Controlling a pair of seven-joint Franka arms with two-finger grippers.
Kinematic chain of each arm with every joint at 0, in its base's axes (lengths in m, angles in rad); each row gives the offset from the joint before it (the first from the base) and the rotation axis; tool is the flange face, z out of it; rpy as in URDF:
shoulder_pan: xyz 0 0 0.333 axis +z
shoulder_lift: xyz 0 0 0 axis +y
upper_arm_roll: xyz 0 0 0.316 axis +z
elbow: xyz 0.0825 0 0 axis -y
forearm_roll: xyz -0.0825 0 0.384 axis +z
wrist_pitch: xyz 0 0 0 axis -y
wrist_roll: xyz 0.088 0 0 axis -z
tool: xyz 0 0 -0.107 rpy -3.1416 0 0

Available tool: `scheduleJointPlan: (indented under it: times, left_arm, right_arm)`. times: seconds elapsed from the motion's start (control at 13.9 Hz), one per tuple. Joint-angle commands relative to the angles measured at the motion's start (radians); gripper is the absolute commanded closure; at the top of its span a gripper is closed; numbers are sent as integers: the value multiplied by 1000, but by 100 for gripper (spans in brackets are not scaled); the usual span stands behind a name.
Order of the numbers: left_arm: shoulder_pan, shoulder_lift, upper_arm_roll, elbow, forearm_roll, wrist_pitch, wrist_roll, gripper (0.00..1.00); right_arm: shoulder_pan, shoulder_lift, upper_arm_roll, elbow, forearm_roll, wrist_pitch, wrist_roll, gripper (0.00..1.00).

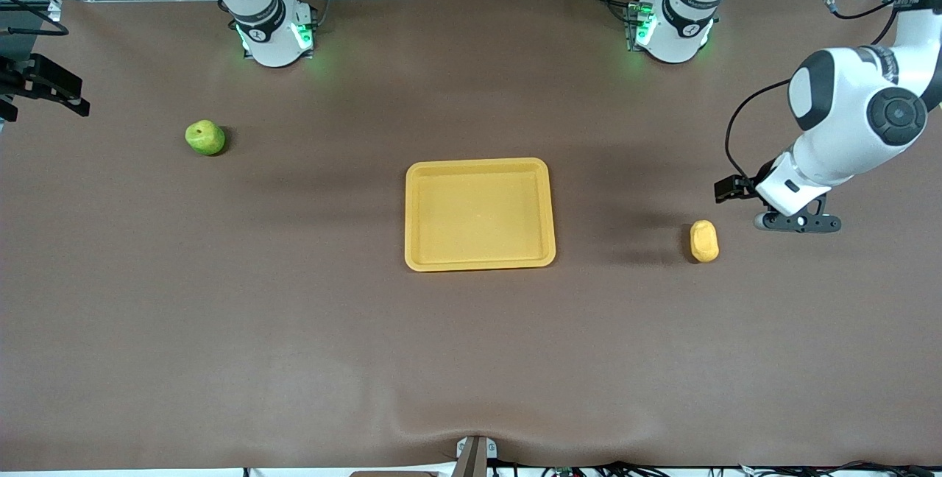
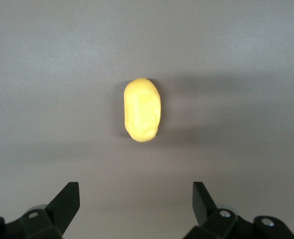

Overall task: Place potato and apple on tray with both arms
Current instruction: 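Reach the left gripper down over the yellow potato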

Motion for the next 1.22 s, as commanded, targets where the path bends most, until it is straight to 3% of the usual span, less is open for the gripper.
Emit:
scheduleJointPlan:
  times: [0.0, 0.94, 1.01, 1.08, 1.15]
  left_arm:
    - [1, 50, -1, -3, 9, 67, -27, 0]
    - [4, 329, 0, 0, 42, 394, -65, 0]
    - [4, 338, 0, -2, 42, 411, -65, 5]
    - [4, 338, 0, 0, 42, 411, -65, 53]
    - [4, 337, 0, -2, 42, 411, -65, 84]
  right_arm:
    - [-12, 10, 10, 22, -8, -14, 8, 0]
    - [-44, 43, 10, 27, 9, -10, -3, 0]
    - [-46, 65, 10, 27, -4, -14, -4, 0]
    - [-44, 74, 10, 27, -5, -14, -3, 0]
    - [-49, 82, 8, 21, -7, -17, -4, 0]
